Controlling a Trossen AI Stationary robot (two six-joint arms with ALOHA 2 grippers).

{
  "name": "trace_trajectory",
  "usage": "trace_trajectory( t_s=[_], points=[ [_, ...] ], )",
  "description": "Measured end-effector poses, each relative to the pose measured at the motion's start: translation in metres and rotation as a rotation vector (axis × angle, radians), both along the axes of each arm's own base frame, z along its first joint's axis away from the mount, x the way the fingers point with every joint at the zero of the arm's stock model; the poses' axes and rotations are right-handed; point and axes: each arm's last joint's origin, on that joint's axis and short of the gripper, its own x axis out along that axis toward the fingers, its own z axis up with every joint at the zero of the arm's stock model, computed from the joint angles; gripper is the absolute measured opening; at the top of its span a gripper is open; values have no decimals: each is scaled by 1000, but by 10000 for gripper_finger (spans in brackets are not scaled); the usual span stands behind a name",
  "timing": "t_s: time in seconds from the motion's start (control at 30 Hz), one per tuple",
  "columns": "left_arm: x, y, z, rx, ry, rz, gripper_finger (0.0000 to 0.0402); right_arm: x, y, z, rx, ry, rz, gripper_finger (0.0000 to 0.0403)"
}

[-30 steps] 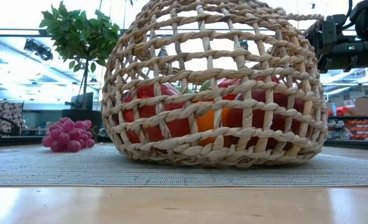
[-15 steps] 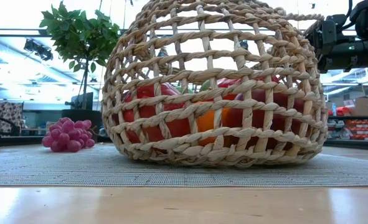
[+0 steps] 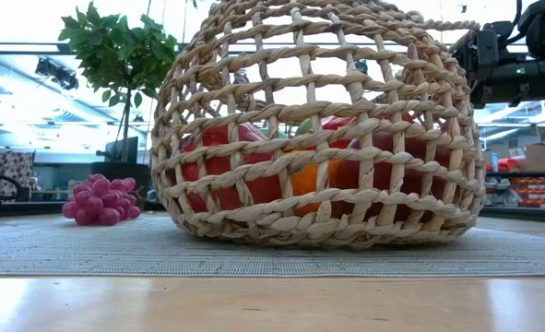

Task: Build produce basket
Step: Put the green cucumber into the brown basket

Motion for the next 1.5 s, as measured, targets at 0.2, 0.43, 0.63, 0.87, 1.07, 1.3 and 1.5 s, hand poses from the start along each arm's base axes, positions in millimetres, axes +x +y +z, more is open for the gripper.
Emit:
trace_trajectory(
  t_s=[0.2,0.43,0.63,0.87,1.07,1.3,1.5],
  points=[
    [0,-1,0,-29,9,-11,158,0,0,0,0,0,0,394],
    [0,-1,0,-29,9,-11,158,0,0,0,0,0,0,394],
    [0,-1,1,-30,3,-20,158,0,0,0,0,0,0,394],
    [1,-3,1,265,-174,-123,158,0,0,0,0,0,0,394],
    [5,-15,-4,778,-304,-207,158,0,0,0,0,0,0,394],
    [9,-33,-8,1283,-272,-259,162,0,0,0,0,0,0,394],
    [10,-47,-8,1479,-260,-306,187,0,0,0,0,0,0,394]
  ],
)
